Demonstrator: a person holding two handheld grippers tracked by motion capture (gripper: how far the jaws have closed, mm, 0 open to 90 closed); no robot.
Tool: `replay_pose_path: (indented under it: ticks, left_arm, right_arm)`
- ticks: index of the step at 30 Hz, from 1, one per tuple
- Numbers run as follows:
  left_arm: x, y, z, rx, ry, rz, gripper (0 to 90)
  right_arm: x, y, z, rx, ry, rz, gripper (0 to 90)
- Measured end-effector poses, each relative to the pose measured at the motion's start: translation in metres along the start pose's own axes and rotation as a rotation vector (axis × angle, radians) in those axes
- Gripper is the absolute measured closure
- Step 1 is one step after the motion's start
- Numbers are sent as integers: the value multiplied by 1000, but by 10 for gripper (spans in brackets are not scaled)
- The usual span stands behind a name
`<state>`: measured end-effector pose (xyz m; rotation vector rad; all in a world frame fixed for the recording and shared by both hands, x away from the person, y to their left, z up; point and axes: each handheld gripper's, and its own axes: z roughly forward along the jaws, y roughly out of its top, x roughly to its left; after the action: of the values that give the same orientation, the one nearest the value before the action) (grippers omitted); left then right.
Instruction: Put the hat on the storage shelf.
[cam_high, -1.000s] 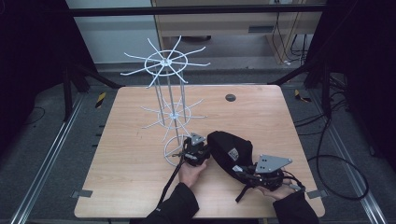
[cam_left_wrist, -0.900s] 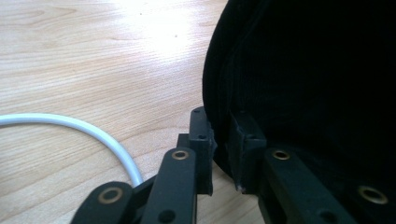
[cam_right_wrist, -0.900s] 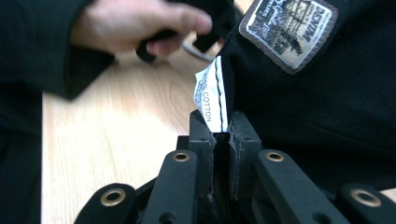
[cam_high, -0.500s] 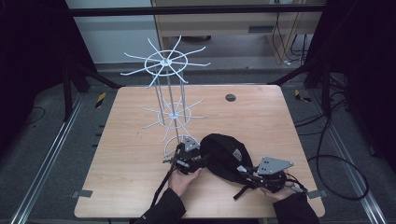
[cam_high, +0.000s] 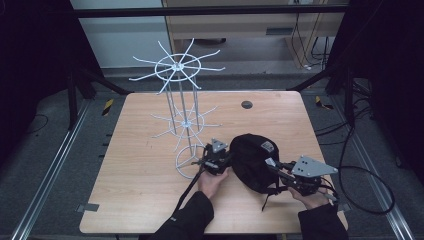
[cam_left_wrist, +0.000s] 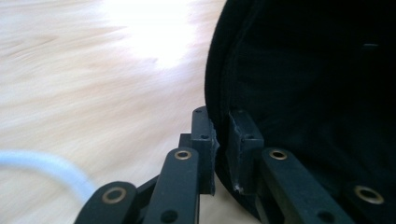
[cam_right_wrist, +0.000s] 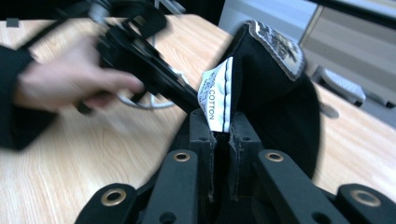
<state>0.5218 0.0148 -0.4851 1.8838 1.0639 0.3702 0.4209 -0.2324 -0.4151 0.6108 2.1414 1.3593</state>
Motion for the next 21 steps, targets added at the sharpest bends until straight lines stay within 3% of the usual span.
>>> replay_pose_path:
  ticks: [1, 4, 6, 9, 13, 21]
  left_arm:
    - [-2, 2, 5, 8, 4, 11, 805]
    - [-5, 8, 19, 18, -9, -18, 788]
    - [-1, 9, 27, 38, -18, -31, 771]
    - [1, 8, 30, 43, -27, -38, 761]
    - [5, 8, 31, 59, -41, -13, 744]
    - [14, 7, 24, 104, -86, -9, 656]
  right_arm:
    - [1, 2, 1, -2, 6, -3, 826]
    - [6, 3, 9, 9, 43, -12, 826]
    - [16, 0, 21, 59, 86, -36, 826]
    - [22, -5, 29, 95, 115, -47, 826]
    - [29, -15, 41, 149, 158, -47, 826]
    - [32, -26, 49, 210, 170, -46, 826]
